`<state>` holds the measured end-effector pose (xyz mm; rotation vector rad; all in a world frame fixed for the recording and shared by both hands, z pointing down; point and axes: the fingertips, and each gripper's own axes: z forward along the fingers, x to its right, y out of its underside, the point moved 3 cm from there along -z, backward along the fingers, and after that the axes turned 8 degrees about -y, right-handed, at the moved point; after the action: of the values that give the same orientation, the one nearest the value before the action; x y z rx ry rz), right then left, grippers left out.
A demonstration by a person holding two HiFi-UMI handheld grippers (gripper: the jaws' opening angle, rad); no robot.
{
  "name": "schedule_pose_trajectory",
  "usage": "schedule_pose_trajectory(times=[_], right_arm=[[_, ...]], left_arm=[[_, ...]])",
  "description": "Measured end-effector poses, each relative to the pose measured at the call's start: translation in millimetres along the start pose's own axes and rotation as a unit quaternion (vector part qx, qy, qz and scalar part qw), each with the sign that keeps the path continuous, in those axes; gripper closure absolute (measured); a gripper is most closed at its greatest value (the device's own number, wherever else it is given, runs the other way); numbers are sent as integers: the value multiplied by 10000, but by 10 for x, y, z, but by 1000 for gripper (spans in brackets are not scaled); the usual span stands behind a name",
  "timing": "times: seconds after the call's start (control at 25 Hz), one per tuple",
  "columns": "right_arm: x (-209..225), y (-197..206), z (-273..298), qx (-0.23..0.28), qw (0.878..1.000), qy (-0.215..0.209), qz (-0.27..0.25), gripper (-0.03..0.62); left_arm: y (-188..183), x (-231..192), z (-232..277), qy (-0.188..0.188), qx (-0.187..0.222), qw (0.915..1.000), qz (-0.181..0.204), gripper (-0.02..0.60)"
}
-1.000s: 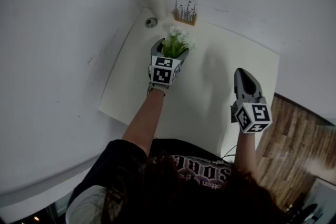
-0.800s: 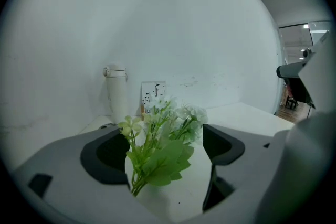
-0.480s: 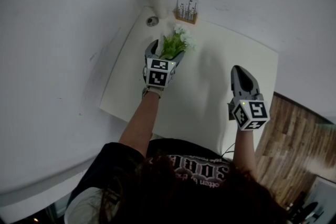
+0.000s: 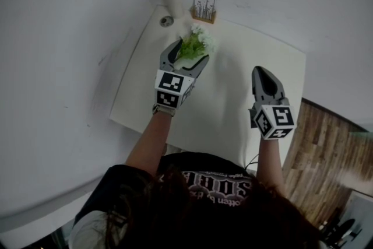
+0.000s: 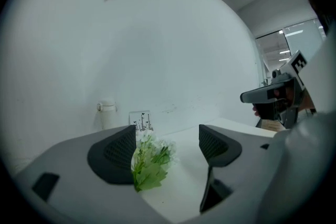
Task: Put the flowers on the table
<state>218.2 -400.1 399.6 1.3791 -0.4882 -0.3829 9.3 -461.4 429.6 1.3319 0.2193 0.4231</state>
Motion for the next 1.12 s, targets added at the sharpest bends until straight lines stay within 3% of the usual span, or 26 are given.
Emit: schedule_pose_trajectory(times=[0.16, 0.36, 0.52, 0.6, 0.88, 1.12], right_arm=[[-43, -69, -3, 44, 10000, 26, -30, 562], [-121, -126, -36, 116, 9998, 27, -144, 562], [-153, -175, -48, 121, 9997, 43, -218, 562], [-189, -183, -66, 131, 9996, 44, -251, 560], [-223, -204, -94, 197, 9990, 116, -395, 562], [-254, -267, -149, 250, 9976, 268, -582, 562]], left_arm=[[-235, 180, -185, 178, 304, 9994, 19, 263], [-450, 318, -446, 534, 596, 9968, -53, 430], [-650, 391, -579, 642, 756, 9949, 160, 546], [-675, 457, -637, 692, 783, 9938, 368, 576], [-636, 606, -672, 864, 554, 9947, 108, 580], [-589, 516, -652, 444, 425, 9981, -81, 580]])
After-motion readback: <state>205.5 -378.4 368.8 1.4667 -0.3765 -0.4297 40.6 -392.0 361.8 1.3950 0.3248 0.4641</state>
